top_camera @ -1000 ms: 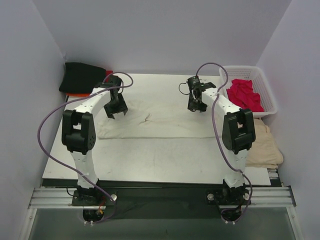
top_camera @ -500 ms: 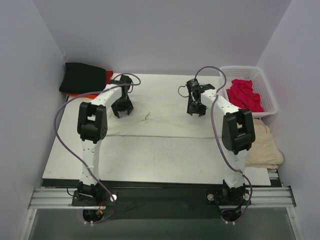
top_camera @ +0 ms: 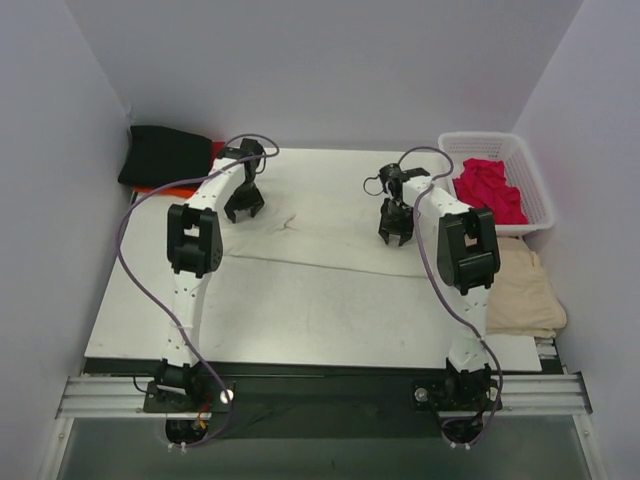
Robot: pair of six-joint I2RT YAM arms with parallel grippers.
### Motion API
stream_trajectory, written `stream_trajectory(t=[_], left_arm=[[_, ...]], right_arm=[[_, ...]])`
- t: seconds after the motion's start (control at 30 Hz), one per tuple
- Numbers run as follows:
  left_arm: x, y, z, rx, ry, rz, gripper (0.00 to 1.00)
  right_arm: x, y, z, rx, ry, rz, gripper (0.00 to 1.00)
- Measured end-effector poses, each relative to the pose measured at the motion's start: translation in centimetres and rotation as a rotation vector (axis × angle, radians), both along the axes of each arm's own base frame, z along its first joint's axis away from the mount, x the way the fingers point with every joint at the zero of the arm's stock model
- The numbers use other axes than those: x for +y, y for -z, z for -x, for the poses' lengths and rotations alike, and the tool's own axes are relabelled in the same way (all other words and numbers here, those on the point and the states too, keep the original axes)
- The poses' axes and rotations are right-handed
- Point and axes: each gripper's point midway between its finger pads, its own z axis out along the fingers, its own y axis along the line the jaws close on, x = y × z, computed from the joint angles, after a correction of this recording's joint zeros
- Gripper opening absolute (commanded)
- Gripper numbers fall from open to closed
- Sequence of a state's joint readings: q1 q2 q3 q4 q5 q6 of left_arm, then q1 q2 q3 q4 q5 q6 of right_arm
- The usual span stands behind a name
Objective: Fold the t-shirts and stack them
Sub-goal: Rotate the tshirt 90 degrees
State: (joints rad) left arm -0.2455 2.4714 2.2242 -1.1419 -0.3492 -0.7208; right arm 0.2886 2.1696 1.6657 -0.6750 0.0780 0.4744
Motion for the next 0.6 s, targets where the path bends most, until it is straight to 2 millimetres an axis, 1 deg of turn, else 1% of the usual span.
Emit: stream_trajectory(t=[0.1,0.2,0.37,0.5,0.6], left_arm=[[0.0,0.0,-1.4,-0.018,-0.007,0.010,0.69],[-0.1,0.0,-2.9,-0.048,-0.011,0.031,0.69],[-0.4,0.2,-3.5,-0.057,0.000,0.069,0.69],[-1.1,0.2,-4.1,-0.071,0.033,0.116,0.69],[-2.2,0.1,-5.0,-0.100,0.064,0.173,0.70]], right_arm=[[-0.4,-0.4,0.2,0.016,0.014,0.001,0.36],[-0.8,-0.4,1.0,0.052,0.030,0.010,0.34],[-1.4,0.0,2.7,0.116,0.042,0.028,0.33],[-1.6,0.1,3.8,0.136,0.046,0.026,0.32],[-1.9,0.2,5.7,0.170,0.047,0.027,0.31]])
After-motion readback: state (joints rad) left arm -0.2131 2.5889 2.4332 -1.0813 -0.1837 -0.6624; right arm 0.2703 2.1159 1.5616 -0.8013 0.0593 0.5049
